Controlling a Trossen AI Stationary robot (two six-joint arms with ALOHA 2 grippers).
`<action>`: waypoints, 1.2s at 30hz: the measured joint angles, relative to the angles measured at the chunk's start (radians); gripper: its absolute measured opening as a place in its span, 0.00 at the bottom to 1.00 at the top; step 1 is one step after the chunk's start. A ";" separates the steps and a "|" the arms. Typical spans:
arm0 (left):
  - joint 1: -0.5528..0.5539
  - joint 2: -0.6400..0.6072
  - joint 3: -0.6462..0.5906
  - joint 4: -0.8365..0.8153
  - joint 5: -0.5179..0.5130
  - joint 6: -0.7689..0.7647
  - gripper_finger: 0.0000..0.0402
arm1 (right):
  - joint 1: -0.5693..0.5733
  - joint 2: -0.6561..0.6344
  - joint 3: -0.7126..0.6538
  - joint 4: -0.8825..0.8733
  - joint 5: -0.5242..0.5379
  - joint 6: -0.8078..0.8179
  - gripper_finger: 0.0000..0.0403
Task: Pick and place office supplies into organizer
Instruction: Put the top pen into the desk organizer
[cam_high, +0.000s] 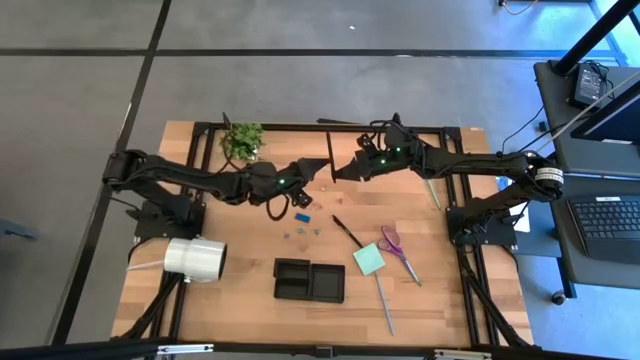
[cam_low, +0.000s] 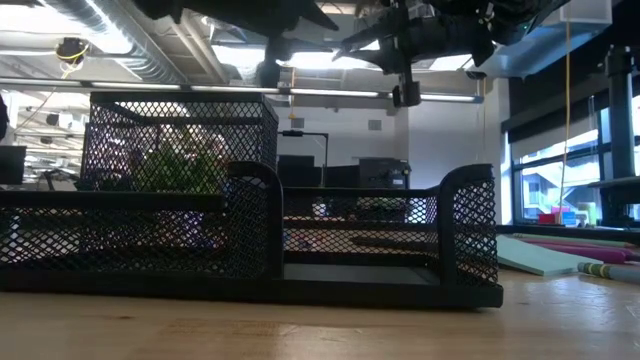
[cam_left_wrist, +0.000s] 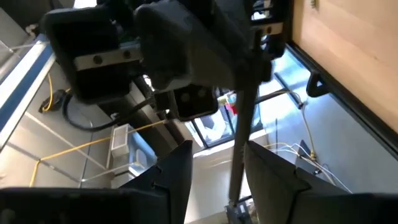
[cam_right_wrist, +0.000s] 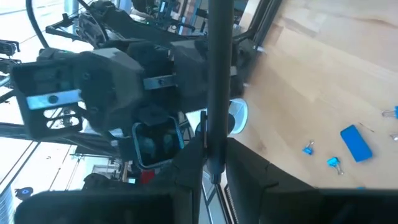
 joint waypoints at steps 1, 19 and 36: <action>0.003 0.008 0.005 -0.001 0.003 0.001 0.35 | 0.000 0.000 0.000 0.001 -0.002 0.000 0.16; 0.008 0.048 0.016 0.005 0.104 0.003 0.35 | 0.000 0.000 0.000 0.000 -0.005 0.000 0.16; 0.047 0.048 0.015 0.006 0.108 0.002 0.21 | 0.008 0.000 0.000 0.008 -0.022 -0.002 0.16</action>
